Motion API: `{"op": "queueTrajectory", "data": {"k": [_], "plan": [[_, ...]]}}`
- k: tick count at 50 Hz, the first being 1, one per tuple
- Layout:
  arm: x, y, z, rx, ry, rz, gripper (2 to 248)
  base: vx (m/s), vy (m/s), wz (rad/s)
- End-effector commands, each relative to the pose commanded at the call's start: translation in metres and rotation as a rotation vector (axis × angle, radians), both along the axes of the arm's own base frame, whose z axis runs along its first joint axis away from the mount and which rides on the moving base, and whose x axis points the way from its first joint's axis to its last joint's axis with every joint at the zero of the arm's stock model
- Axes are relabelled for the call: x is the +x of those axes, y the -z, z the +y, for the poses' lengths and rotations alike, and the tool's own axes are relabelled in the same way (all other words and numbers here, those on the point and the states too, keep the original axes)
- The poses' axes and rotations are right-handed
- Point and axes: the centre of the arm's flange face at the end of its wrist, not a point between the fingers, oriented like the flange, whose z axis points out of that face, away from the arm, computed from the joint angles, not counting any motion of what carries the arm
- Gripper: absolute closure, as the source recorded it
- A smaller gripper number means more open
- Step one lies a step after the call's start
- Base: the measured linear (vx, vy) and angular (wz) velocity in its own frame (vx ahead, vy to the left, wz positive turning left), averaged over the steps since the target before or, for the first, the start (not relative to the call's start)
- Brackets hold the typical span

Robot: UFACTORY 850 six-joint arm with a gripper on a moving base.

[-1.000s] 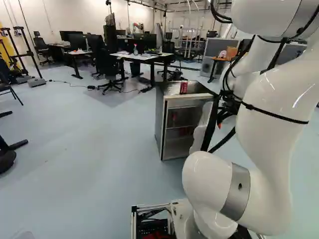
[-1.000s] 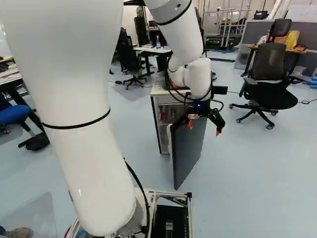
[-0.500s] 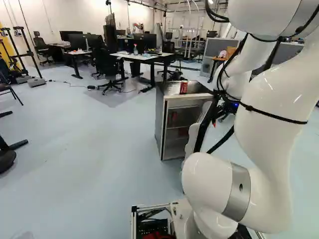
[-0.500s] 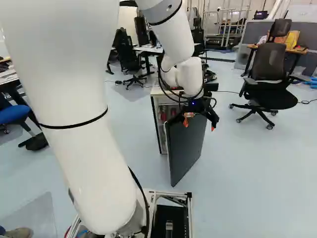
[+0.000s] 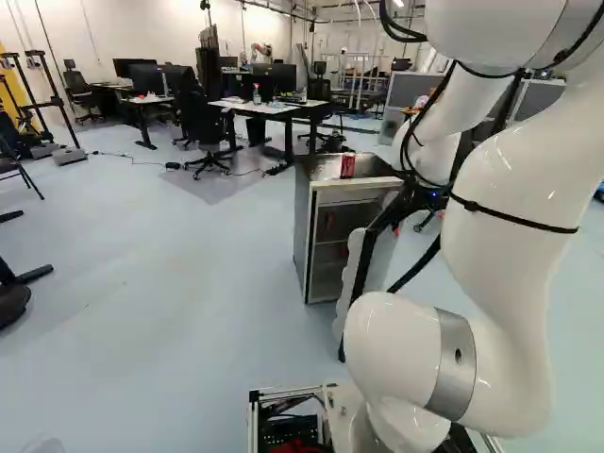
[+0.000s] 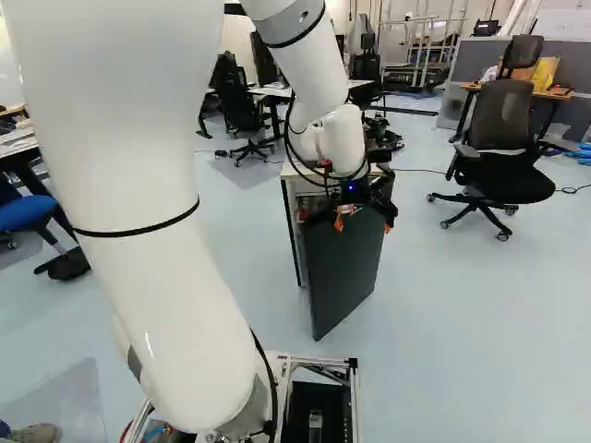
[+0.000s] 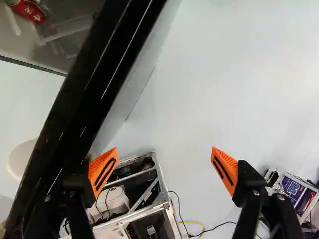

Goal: Grab a drink from the fridge

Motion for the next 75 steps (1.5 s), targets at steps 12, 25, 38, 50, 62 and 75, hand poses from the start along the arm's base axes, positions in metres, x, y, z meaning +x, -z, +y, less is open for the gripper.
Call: {"op": "queueTrajectory", "data": {"k": [12,25,38,50,62,75], "plan": [[0.011,0.0,0.012,-0.015,-0.051,-0.013,3,0.0,0.0,0.0],[0.024,-0.001,0.024,-0.03,-0.105,-0.031,3,0.0,0.0,0.0],[0.036,-0.002,0.036,-0.045,-0.159,-0.05,3,0.0,0.0,0.0],[0.047,-0.002,0.048,-0.056,-0.205,-0.068,3,0.0,0.0,0.0],[0.057,-0.003,0.06,-0.059,-0.238,-0.088,3,0.0,0.0,0.0],[0.068,-0.003,0.073,-0.061,-0.273,-0.109,3,0.0,0.0,0.0]]}}
